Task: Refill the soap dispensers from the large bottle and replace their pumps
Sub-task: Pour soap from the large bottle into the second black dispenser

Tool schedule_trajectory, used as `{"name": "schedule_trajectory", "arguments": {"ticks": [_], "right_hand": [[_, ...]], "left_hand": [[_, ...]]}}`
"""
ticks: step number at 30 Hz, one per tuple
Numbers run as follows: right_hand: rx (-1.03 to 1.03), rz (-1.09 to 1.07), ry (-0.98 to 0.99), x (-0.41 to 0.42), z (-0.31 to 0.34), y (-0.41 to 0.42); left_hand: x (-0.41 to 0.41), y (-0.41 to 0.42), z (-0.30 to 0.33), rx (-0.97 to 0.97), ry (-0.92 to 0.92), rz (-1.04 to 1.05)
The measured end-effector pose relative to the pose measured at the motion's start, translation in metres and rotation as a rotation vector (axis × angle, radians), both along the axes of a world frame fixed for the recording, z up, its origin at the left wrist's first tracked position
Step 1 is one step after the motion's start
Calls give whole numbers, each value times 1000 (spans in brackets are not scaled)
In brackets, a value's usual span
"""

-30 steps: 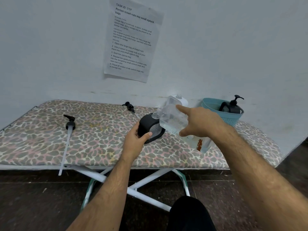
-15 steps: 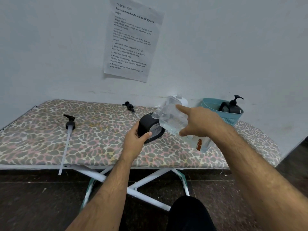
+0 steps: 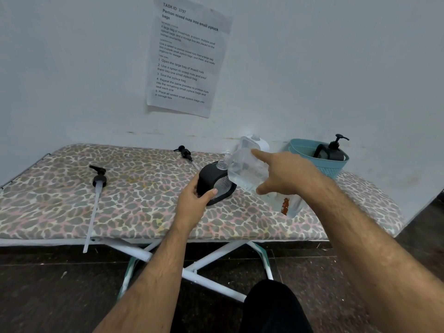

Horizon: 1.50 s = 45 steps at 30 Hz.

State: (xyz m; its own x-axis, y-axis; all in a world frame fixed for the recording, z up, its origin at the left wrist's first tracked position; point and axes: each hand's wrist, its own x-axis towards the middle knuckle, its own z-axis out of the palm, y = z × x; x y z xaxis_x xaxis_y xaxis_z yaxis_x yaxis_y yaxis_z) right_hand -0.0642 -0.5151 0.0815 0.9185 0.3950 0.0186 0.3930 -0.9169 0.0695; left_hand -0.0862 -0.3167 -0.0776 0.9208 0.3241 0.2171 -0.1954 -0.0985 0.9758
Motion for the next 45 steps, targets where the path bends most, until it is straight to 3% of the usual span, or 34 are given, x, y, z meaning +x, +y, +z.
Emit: {"name": "schedule_trajectory", "arguments": {"ticks": [45], "right_hand": [[-5,0,18,-2,3,1]], "left_hand": [[-2,-4,4,5,-2,0]]}}
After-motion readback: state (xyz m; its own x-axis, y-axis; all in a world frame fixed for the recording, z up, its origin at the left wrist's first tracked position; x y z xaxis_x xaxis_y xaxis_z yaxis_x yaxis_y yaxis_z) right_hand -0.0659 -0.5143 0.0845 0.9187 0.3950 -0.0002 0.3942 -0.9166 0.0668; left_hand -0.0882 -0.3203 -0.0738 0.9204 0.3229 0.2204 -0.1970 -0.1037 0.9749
